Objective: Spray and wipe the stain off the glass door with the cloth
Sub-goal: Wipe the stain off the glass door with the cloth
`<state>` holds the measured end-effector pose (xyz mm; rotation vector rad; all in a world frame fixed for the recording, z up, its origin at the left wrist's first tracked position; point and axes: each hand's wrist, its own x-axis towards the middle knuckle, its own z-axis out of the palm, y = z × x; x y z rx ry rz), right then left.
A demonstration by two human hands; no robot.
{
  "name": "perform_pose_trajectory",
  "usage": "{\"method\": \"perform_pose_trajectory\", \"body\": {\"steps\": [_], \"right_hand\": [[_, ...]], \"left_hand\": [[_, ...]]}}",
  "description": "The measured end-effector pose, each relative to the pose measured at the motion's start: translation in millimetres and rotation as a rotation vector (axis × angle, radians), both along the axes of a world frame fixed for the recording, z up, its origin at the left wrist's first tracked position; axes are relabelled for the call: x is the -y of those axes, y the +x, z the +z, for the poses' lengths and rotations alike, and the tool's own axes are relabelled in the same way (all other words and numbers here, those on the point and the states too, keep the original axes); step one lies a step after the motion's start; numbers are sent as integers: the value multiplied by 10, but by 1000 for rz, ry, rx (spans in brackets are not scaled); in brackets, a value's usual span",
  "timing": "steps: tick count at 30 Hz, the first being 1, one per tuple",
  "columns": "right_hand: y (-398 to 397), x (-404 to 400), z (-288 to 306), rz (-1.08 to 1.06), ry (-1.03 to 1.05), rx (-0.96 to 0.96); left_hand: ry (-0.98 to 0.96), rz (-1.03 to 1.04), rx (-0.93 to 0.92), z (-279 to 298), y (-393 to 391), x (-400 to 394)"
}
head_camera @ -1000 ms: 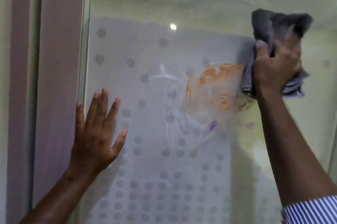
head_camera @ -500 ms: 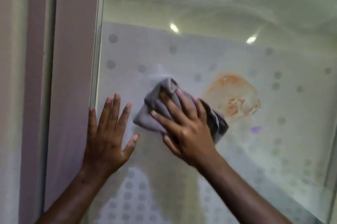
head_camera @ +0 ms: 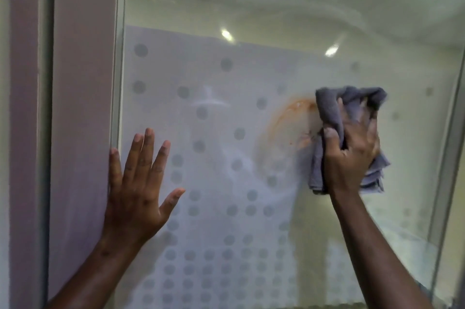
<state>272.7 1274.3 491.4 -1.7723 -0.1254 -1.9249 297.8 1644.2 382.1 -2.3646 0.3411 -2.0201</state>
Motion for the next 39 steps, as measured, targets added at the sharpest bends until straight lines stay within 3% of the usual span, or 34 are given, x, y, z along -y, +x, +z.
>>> {"method": "perform_pose_trajectory", "body": {"steps": [5,10,13,15,22,26,32,35,39], "right_hand": [[-4,-518,220,-31,-241,-76],[-16,-622,-596,-149,-502,-95],[-70,-483,-1204,-193,-455,-157],[-91,-349,-1252,-232,-375,-171],[49,-514,18,-233,-25,-140],[48,-785,102,-211,-190,-150],[-51,-740,-1061,-227,-579,-186],[-93,-508,-1167,-298,-553,-183],[-13,-562,-387,-317,-301,-161]], "left_hand": [[1,-2,2,-2,24,-11],[-17,-6,34,-19,74,-7],[-21,-8,58,-10,88,-7],[-22,-15,62,-15,80,-5],[-24,-9,63,-19,95,3],[-20,-11,71,-22,111,0],[-25,-28,81,-12,99,-1],[-21,-42,79,-11,79,5],[-25,-32,73,-21,87,1]]}}
